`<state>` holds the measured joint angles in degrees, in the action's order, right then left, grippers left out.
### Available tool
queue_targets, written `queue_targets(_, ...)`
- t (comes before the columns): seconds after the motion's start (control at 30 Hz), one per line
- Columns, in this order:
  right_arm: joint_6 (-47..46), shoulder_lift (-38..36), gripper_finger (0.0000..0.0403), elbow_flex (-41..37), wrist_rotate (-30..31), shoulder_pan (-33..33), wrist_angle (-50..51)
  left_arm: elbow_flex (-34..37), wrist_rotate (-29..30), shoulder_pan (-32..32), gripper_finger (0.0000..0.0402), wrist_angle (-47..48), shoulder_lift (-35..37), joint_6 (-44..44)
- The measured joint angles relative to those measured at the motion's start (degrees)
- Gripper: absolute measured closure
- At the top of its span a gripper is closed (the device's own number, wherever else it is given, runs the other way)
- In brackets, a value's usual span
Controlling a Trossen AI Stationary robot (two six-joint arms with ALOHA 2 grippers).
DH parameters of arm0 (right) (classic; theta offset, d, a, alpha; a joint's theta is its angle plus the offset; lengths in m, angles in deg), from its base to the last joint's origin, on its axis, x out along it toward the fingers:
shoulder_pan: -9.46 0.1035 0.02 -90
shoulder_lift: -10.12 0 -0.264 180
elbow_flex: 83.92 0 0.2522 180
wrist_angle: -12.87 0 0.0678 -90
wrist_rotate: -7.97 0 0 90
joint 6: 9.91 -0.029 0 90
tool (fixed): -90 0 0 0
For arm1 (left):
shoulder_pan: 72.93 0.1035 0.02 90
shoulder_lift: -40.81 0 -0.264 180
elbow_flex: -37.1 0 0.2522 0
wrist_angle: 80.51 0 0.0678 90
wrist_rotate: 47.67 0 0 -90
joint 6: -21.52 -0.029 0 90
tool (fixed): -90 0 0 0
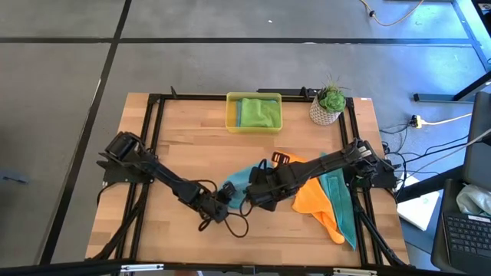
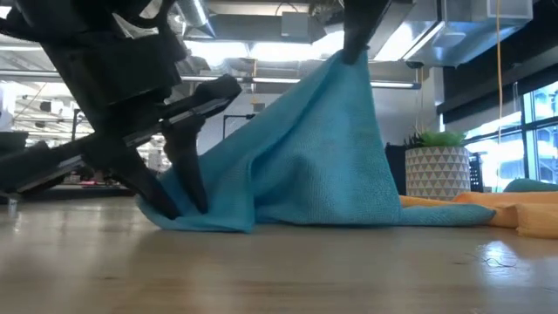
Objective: Fold microfiber towels
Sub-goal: Fold the left blue cloth
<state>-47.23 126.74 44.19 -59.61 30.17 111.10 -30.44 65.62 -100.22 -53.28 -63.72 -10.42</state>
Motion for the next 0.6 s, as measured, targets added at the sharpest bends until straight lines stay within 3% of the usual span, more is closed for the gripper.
queue_targets(0.2, -1.6, 0.0, 0.0389, -0.3, 0.0, 2.0, 0.9, 0.3, 0.4, 1.1, 0.0319, 8.5, 0.3, 9.0)
queue_targets(0.4, -1.6, 0.0, 0.0389, -0.3, -1.3, 4.9, -0.6, 0.7, 1.5, -0.2, 0.0319, 12.3, 0.7, 11.5)
queue_targets(0.6, -1.3, 0.2, 0.0389, -5.2, -1.3, 8.1, -12.4, 0.9, 1.0, -3.8, 0.0319, 13.5, 1.6, 12.3)
